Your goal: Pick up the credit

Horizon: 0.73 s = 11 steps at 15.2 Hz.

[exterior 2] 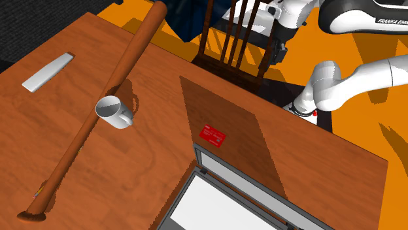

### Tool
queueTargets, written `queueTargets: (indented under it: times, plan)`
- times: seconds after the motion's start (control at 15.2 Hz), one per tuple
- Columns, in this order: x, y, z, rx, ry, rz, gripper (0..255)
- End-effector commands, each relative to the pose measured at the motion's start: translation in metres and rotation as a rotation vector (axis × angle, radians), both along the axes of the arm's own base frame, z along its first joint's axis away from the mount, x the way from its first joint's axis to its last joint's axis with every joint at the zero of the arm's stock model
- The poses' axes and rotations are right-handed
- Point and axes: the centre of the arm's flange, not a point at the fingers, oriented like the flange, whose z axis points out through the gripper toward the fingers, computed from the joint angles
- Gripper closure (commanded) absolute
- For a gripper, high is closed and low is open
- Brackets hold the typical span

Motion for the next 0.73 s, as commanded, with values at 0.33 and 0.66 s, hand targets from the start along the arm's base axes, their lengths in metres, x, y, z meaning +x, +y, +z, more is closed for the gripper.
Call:
queueTargets:
  times: [0.33,0.66]
  plan:
    - [0.005,0.063,-0.005,-0.002,-0.092,-0.061,0]
    - [0.015,0.126,-0.01,-0.003,-0.184,-0.123,0]
